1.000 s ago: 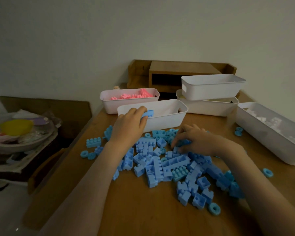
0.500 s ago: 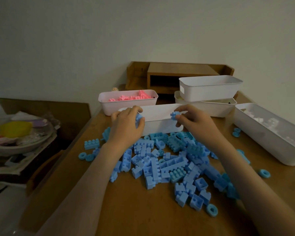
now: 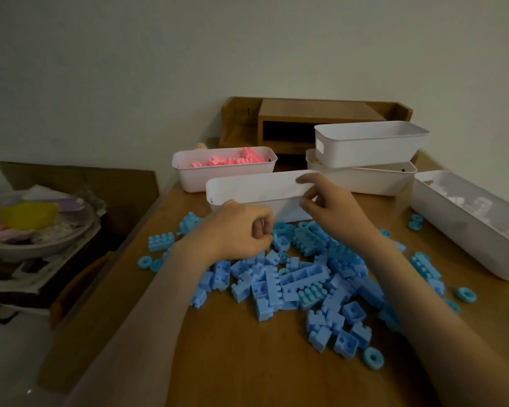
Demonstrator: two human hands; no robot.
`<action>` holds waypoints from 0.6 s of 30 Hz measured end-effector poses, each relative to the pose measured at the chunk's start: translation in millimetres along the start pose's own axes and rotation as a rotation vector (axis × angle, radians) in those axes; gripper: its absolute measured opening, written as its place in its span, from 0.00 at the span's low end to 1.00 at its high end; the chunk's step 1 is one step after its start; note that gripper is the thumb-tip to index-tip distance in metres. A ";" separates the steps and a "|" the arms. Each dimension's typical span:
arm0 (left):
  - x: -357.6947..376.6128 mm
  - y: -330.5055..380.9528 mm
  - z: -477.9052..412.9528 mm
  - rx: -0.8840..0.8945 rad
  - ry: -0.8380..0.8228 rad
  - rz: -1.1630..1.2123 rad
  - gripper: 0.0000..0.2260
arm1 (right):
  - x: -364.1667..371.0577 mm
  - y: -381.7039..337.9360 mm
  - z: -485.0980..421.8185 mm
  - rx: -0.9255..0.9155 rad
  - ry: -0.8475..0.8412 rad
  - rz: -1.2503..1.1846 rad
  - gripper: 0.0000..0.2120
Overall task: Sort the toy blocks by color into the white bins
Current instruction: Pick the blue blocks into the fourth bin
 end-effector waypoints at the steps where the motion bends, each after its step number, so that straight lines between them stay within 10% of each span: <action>1: 4.0 -2.5 -1.4 -0.032 -0.074 -0.077 0.04 | 2.1 -4.4 3.3 -0.029 -0.063 0.011 0.11; 8: 14.2 -10.9 -4.1 -0.115 -0.197 -0.211 0.04 | 36.1 -18.4 25.7 -0.128 -0.549 0.233 0.11; 18: 11.9 -15.9 -4.1 -0.181 -0.156 0.137 0.13 | 34.9 -11.7 23.9 -0.084 -0.537 0.345 0.11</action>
Point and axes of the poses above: each hand's wrist, its own z-axis away from the middle knuckle, its own x-axis out of the palm, y = z × x, the point moved 5 cm from there along -z, towards the middle knuckle, and after that the axes turned 3 degrees about -x, right-handed, at the moved point
